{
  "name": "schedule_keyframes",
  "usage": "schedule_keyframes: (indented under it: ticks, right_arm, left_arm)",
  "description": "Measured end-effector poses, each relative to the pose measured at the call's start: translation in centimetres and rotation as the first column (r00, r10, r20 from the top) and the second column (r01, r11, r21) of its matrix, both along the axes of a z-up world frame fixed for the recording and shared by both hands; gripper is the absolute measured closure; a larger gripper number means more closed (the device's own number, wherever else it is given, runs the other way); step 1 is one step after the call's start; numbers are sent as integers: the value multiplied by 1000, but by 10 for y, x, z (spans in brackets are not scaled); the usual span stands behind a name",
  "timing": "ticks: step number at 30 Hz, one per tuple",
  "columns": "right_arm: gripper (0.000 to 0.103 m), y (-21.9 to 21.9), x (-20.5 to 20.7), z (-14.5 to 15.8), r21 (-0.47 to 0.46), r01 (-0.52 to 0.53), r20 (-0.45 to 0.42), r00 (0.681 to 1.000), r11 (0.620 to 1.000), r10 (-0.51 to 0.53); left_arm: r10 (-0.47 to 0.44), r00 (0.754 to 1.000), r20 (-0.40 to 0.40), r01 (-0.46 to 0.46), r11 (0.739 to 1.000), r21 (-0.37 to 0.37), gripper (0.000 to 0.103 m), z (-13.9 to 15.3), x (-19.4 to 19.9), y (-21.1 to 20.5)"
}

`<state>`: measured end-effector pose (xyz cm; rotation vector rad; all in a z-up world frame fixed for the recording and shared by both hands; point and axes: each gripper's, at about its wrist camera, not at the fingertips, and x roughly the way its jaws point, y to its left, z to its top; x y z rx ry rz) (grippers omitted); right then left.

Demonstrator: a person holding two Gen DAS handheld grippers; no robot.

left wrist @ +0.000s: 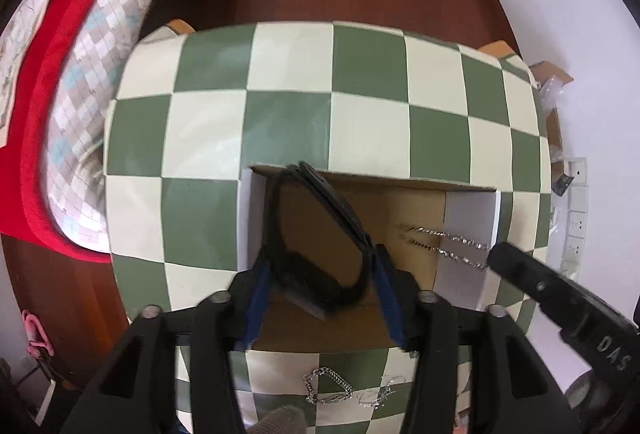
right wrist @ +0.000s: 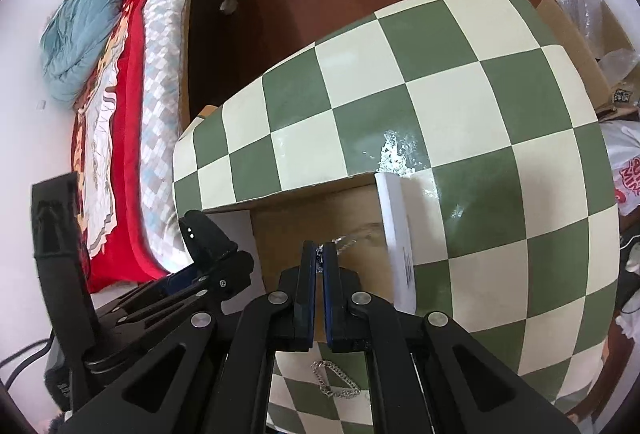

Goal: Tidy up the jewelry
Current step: 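Carry the watch band in the left gripper to the box while the right gripper carries the chain there, then open both grippers to drop the watch band and chain into the box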

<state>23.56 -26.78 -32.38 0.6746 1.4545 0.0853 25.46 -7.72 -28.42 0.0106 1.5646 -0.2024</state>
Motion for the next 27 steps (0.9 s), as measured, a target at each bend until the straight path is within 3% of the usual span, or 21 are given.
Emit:
schedule_keyframes:
  ticks: [1, 2, 6, 8, 10, 12, 14, 17, 27]
  right_arm:
    - [99, 1, 0, 1, -17, -7, -4, 1000, 1000, 7]
    - [95, 1, -1, 3, -26, -10, -5, 1000, 1000, 10]
    - [55, 0, -7, 10, -87, -27, -21, 999, 996, 26]
    - [49, 0, -11, 13, -125, -40, -34, 999, 991, 36]
    - [38, 4, -16, 18, -227, -75, -52, 997, 971, 65]
    - [9, 10, -22, 22, -344, -127, -79, 991, 930, 106]
    - [6, 19, -30, 27, -409, -162, -77, 987, 898, 143]
    - [6, 29, -40, 29, -444, -175, -67, 984, 879, 162]
    - [3, 51, -69, 54, -482, -128, 0, 989, 867, 146]
  left_arm:
    - [3, 1000, 6, -3, 1000, -1, 20, 2, 0, 0]
    - [7, 1000, 14, -7, 1000, 0, 14, 5, 0, 2]
    - [30, 998, 47, -30, 999, 15, 8, 18, -1, 11]
    - [43, 996, 81, -46, 998, 42, 6, 27, -3, 21]
    - [49, 990, 132, -63, 992, 106, 3, 36, -7, 32]
    - [44, 983, 180, -74, 984, 162, 0, 40, -13, 38]
    - [40, 976, 213, -85, 975, 205, 0, 41, -20, 44]
    - [40, 971, 234, -97, 966, 238, 0, 41, -32, 55]
    - [47, 952, 302, -120, 966, 229, 0, 65, -69, 70]
